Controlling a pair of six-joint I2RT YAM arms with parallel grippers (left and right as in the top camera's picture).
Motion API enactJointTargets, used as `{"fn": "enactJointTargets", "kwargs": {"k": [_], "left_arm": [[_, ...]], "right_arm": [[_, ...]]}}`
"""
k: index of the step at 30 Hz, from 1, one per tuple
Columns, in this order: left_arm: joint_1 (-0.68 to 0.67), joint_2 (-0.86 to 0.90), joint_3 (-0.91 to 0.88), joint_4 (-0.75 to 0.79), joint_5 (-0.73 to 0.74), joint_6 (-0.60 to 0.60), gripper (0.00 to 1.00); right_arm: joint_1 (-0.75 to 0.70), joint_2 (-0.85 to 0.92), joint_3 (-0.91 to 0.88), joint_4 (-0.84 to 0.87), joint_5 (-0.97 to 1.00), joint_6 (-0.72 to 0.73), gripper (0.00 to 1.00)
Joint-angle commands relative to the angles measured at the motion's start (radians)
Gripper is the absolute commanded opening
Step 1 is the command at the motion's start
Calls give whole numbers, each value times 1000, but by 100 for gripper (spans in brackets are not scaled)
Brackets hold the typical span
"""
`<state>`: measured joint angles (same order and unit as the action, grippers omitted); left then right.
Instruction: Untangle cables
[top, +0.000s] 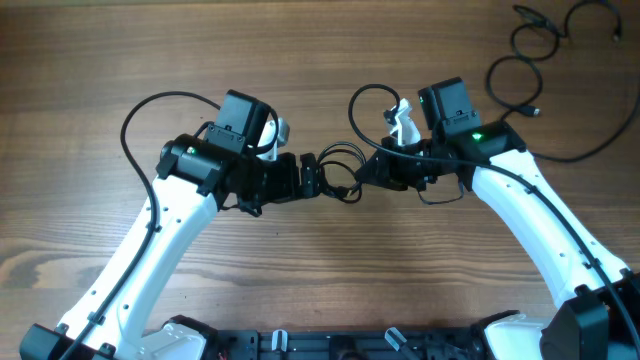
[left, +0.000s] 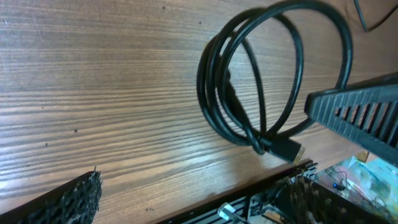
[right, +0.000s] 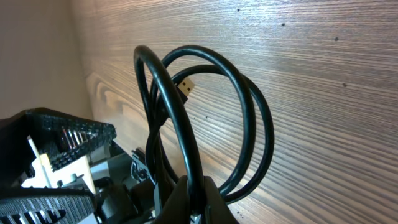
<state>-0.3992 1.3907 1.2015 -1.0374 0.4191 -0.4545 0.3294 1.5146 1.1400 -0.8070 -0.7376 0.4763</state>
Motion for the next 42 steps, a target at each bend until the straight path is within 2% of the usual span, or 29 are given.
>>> {"fn": "enactJointTargets", "kwargs": {"k": [1, 4, 7, 9, 12, 15, 16, 17, 20, 22, 25, 27, 28, 32, 35, 40, 42], "left_arm": [[-4, -1, -8, 25, -29, -81, 100], [-4, 5, -8, 28, -71, -112, 100], [-4, 33, -8, 28, -95, -112, 100], [-3, 70, -8, 18, -121, -112, 100], [-2, 111, -8, -35, -182, -112, 100], [-2, 127, -8, -120, -362, -180, 100], [-2, 127, -8, -145, -407, -195, 100], [-2, 127, -8, -150, -413, -194, 100], [-2, 127, -8, -150, -413, -195, 100], [-2, 128, -8, -149, -418, -210, 100], [-2, 128, -8, -149, -422, -209, 100], [-2, 128, -8, -149, -422, -209, 100], [-2, 128, -8, -149, -422, -209, 100], [-2, 128, -8, -149, -423, -209, 100], [-2, 128, -8, -150, -455, -212, 100], [-2, 128, -8, -142, -461, -243, 100], [-2, 128, -8, -132, -388, -232, 100]], "right_arm": [[1, -16, 21, 2, -152, -58, 4], [1, -16, 21, 12, -251, -59, 4], [1, -16, 21, 16, -373, -122, 4], [0, -16, 21, 12, -349, -129, 4], [0, -16, 21, -40, -155, -96, 4], [0, -16, 21, -48, -53, -63, 4], [0, -16, 21, -55, 19, -13, 4], [0, -16, 21, -64, 106, 38, 4], [0, -16, 21, -80, 212, 66, 4], [0, -16, 21, -120, 382, 176, 4], [0, -16, 21, -146, 530, 219, 4], [0, -16, 21, -165, 614, 283, 4], [0, -16, 21, -190, 724, 350, 4], [0, -16, 21, -212, 871, 365, 4], [0, -16, 20, -217, 866, 365, 4], [0, -15, 20, -203, 733, 360, 4], [0, -15, 20, -164, 573, 330, 4]]}}
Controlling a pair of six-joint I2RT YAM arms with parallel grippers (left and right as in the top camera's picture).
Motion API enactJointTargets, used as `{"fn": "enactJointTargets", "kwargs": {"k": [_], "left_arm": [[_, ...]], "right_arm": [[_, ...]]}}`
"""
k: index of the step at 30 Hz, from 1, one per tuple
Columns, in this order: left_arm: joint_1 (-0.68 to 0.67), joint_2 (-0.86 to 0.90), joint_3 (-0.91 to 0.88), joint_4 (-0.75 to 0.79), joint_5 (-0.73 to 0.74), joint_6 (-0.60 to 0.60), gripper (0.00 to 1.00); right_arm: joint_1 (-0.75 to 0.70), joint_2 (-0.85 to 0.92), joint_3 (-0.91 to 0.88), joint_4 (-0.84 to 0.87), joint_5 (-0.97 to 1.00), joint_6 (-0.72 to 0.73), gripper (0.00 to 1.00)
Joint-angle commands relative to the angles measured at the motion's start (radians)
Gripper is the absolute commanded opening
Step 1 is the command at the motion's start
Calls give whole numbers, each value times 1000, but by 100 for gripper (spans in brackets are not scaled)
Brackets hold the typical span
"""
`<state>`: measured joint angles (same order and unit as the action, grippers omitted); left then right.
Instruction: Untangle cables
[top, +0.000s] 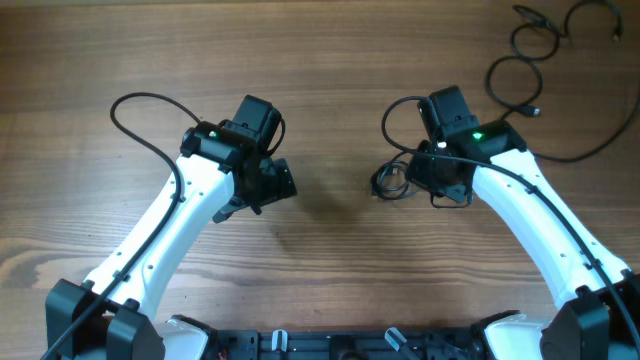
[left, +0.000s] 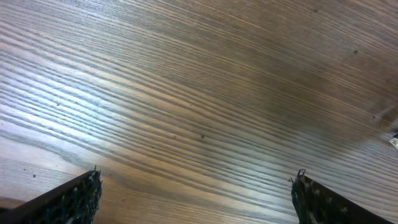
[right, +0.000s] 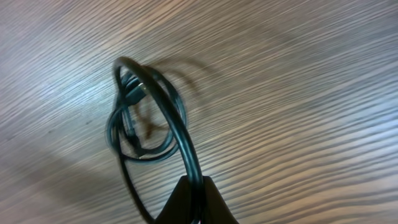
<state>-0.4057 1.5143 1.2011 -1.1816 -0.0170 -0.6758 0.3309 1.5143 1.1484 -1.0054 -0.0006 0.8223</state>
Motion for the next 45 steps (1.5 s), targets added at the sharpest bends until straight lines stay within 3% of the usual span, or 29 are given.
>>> {"fn": "enactJointTargets", "kwargs": {"k": [1, 5, 7, 13, 18, 24, 31, 38, 45], "left_arm": [[5, 5, -7, 23, 84, -9, 100], [4, 5, -7, 66, 223, 1, 100], [5, 5, -7, 94, 327, 71, 100], [5, 5, -7, 97, 285, 69, 100], [5, 5, -7, 97, 251, 66, 100], [5, 5, -7, 82, 194, 66, 98], [5, 5, -7, -60, -59, 13, 98], [103, 5, -7, -107, -98, 5, 98], [188, 5, -7, -86, -98, 5, 98]], "right_arm": [[-1, -15, 12, 76, -257, -55, 4], [-1, -15, 12, 209, -608, -90, 4], [-1, -15, 12, 273, -776, -90, 4], [-1, -15, 12, 471, -1146, -85, 4], [-1, -15, 12, 546, -1231, -34, 4], [-8, -15, 12, 782, -1377, 105, 4], [-93, -15, 12, 794, -1307, 92, 4], [-150, -15, 12, 381, -753, -37, 4], [-155, -15, 11, 195, -273, 2, 4]]}}
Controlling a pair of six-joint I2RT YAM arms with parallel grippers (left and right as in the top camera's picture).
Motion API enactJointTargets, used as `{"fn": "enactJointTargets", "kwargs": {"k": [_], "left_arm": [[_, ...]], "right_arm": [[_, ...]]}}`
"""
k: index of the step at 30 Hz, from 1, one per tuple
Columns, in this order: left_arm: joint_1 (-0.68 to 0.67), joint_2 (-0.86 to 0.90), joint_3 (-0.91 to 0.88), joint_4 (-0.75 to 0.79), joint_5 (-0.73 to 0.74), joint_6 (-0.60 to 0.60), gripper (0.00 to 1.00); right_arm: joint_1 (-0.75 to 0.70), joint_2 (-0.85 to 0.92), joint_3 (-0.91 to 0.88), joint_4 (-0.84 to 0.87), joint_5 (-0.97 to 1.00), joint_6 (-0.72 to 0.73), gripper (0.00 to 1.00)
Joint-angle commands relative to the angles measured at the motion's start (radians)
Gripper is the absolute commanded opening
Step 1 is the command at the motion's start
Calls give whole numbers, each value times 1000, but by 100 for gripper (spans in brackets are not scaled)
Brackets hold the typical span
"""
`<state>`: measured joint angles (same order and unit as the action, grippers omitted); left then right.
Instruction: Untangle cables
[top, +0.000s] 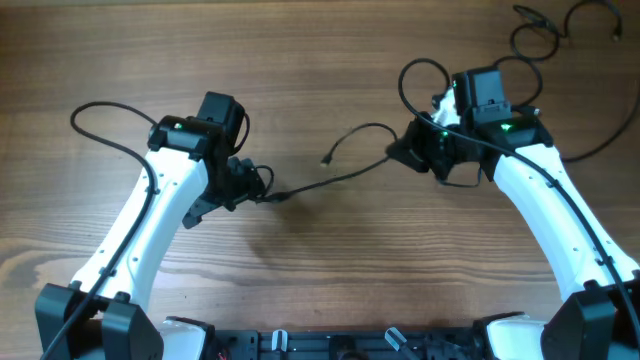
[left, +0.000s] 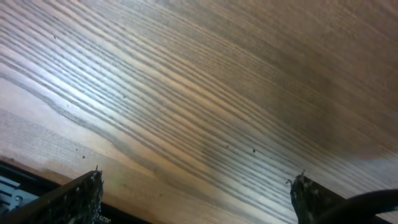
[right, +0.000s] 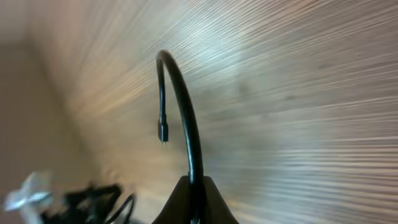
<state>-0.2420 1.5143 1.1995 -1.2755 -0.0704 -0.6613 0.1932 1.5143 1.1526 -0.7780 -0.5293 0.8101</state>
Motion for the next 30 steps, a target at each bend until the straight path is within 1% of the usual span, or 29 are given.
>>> {"fn": "enactJointTargets", "kwargs": {"k": [1, 5, 8, 9, 13, 15, 16, 17, 18, 20, 21, 23, 26, 28, 29, 30], "left_arm": [[25, 5, -6, 20, -44, -10, 99], [24, 5, -6, 64, -30, -61, 100], [25, 5, -6, 180, 223, -53, 100], [24, 5, -6, 201, 257, -52, 100], [24, 5, -6, 210, 260, -31, 100], [24, 5, -6, 208, 261, -24, 100], [24, 5, -6, 206, 261, -24, 100], [24, 5, -6, 206, 262, -24, 100], [24, 5, -6, 198, 265, -24, 100], [24, 5, -6, 174, 264, -23, 100], [24, 5, -6, 165, 264, -22, 100], [23, 5, -6, 161, 268, 25, 100], [24, 5, -6, 169, 310, 29, 100], [23, 5, -6, 190, 345, 30, 100], [23, 5, -6, 197, 354, 34, 100], [23, 5, -6, 205, 371, 50, 100]], "right_arm": [[-17, -15, 8, -47, 294, 13, 4], [-17, -15, 7, -88, 378, 12, 4], [-17, -14, 5, -100, 373, 1, 4], [-17, -15, 4, -104, 373, 0, 4], [-17, -14, 4, -114, 364, 1, 4], [-17, -14, 4, -80, 196, -29, 4], [-17, -14, 4, -24, 26, -68, 4], [-17, -15, 4, 27, -103, -69, 4], [-17, -14, 4, 129, -299, -49, 4], [-17, -15, 4, 254, -459, 24, 4], [-17, -15, 4, 369, -547, 117, 4], [-17, -15, 4, 605, -649, 326, 4], [-17, -15, 4, 855, -753, 579, 4], [-17, -15, 4, 1098, -809, 787, 4], [-17, -15, 4, 1252, -818, 913, 4], [-17, -15, 4, 1350, -819, 989, 4]]}}
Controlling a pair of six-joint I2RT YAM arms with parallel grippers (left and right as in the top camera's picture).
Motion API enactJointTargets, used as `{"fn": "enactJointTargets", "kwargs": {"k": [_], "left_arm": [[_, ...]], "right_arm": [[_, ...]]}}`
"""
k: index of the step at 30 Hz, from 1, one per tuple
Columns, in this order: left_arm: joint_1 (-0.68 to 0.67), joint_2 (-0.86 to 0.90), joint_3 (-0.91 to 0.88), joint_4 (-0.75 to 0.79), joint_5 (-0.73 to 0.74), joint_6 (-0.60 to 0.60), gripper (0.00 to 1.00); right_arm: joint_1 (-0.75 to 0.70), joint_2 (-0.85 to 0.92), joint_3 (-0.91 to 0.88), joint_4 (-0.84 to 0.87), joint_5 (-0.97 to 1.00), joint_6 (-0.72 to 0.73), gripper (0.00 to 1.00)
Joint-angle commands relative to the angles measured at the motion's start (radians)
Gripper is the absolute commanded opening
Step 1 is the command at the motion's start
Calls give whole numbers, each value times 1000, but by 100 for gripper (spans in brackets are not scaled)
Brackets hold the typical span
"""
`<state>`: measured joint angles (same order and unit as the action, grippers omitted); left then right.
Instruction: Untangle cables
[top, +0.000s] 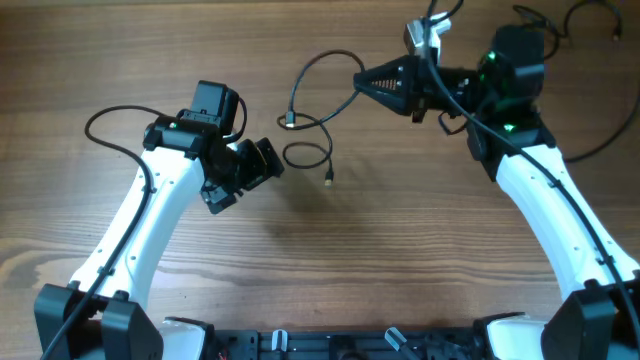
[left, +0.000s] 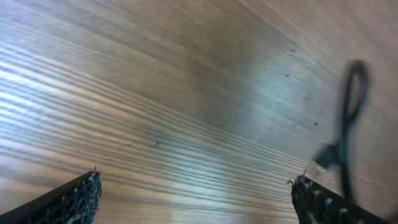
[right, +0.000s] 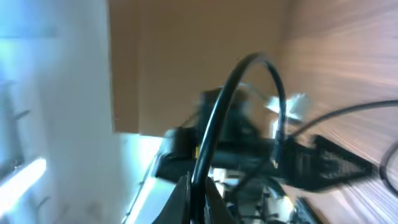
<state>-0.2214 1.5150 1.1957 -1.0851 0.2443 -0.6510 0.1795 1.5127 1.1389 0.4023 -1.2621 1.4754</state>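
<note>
A thin black cable (top: 312, 62) hangs from my right gripper (top: 358, 84), which is shut on it and raised over the far middle of the table. The cable arcs up, then drops to one plug end (top: 289, 122). A small loop (top: 306, 154) lies on the wood, ending in a second plug (top: 330, 180). In the right wrist view the cable (right: 217, 112) rises from the closed right gripper (right: 196, 186). My left gripper (top: 262, 160) stands open beside the loop, holding nothing. In the left wrist view, the left gripper (left: 196, 196) shows bare wood between its fingers, with the cable (left: 348, 112) blurred at right.
More black cables (top: 530, 45) lie coiled at the table's far right corner, behind the right arm. The wooden table (top: 330, 270) stretches bare in front of both arms. The left arm's own lead (top: 110, 125) loops out at the left.
The right gripper, still shut on the cable, is now higher and farther back. The cable, then stretched toward the left gripper, now hangs in an arc with a small loop on the wood.
First both grippers met at the middle, the right shut on a coiled cable, the left open at it. Then the arms stood apart, the coil at the right gripper. Later the cable ran drawn out between them. Now it hangs uncoiled from the raised right gripper.
</note>
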Motion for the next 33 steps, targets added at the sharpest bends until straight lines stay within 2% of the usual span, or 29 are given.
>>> {"fn": "enactJointTargets", "kwargs": {"k": [1, 2, 4, 8, 12, 15, 17, 18, 20, 24, 26, 30, 33], "left_arm": [[3, 4, -2, 28, 97, 73, 100], [3, 4, -2, 35, 120, 87, 100], [3, 4, -2, 39, 122, 87, 100], [3, 4, -2, 40, 124, 87, 100], [3, 4, -2, 66, 201, 130, 100], [3, 4, -2, 87, 201, 92, 100], [3, 4, -2, 91, 201, 23, 100], [3, 4, -2, 90, 217, -50, 100], [3, 4, -2, 101, 267, -100, 100], [-1, 4, -2, 138, 389, -102, 98], [-25, 4, -2, 135, 391, -116, 96], [-92, 11, -2, 156, 349, -174, 96], [-96, 27, -2, 176, 349, -201, 89]], "right_arm": [[-3, -13, 18, 289, -89, 418, 4], [-3, -13, 18, 384, -99, 496, 4], [-3, -13, 18, 446, -113, 544, 4], [-2, -13, 18, 451, -132, 540, 4], [1, -13, 18, 450, -130, 541, 4], [1, -13, 18, 450, -130, 541, 4], [0, -13, 18, 450, -130, 540, 4], [0, -13, 18, 450, -130, 540, 4], [1, -13, 18, 450, -130, 540, 4], [0, -13, 18, 450, -125, 540, 4], [0, -13, 18, 450, -114, 541, 5], [0, -13, 18, 449, -96, 544, 4], [0, -13, 18, 450, -90, 585, 4]]}}
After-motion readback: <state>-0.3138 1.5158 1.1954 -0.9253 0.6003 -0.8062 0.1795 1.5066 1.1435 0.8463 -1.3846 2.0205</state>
